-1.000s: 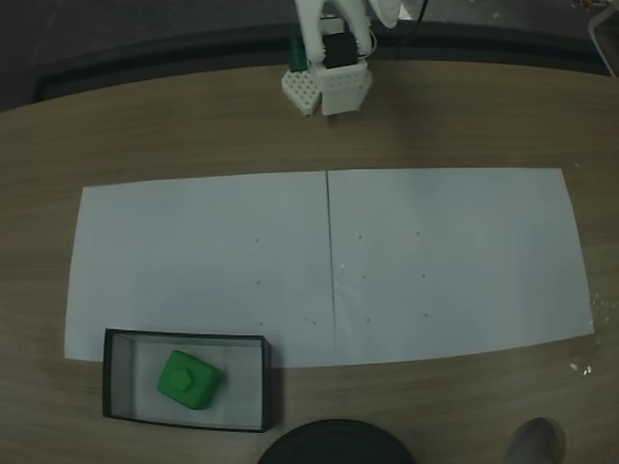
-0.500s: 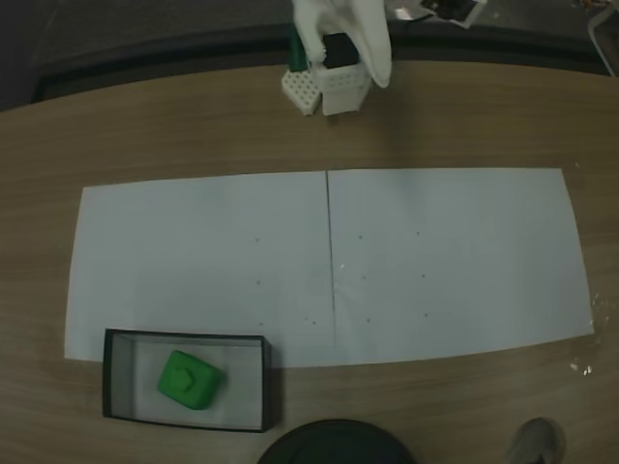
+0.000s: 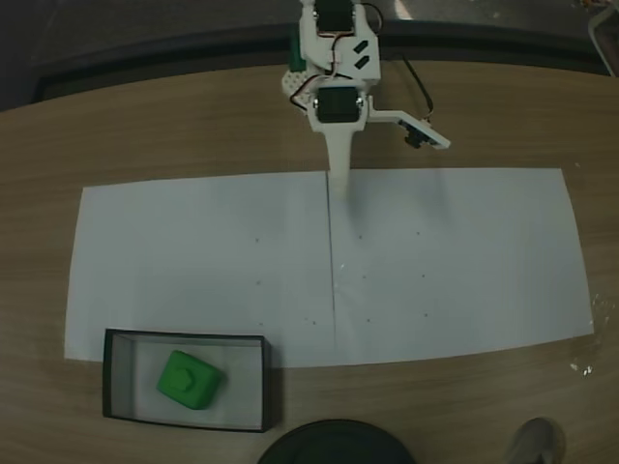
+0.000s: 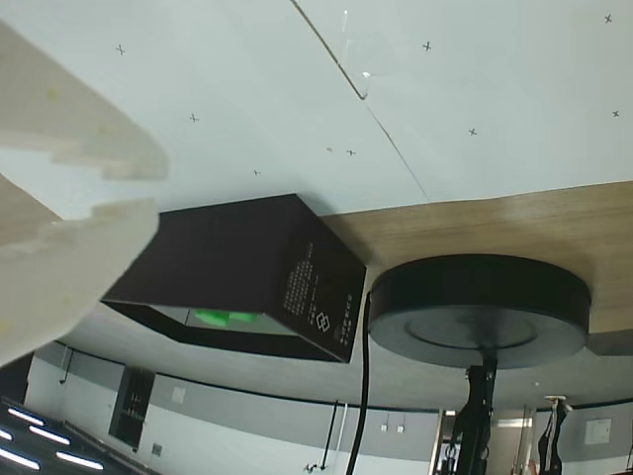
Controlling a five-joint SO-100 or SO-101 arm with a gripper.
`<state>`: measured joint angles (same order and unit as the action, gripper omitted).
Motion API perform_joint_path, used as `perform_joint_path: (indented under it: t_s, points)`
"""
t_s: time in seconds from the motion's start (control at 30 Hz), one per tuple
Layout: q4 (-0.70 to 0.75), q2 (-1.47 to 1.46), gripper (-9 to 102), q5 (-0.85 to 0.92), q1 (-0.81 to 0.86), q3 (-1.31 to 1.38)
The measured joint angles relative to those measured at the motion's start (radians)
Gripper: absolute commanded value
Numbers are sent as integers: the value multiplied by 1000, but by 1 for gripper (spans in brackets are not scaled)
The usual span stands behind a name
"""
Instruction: Grab a green square and put it in the box.
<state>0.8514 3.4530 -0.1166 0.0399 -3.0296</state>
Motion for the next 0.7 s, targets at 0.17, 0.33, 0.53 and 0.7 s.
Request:
perform_joint_path:
  t_s: [0.17, 0.33, 0.53, 0.7]
  points:
    - [0, 0, 0, -8, -34, -67]
    - [48, -2, 0, -8, -40, -80]
    - [313, -2, 0, -11, -32, -55]
    - [420, -2, 0, -15, -40, -28]
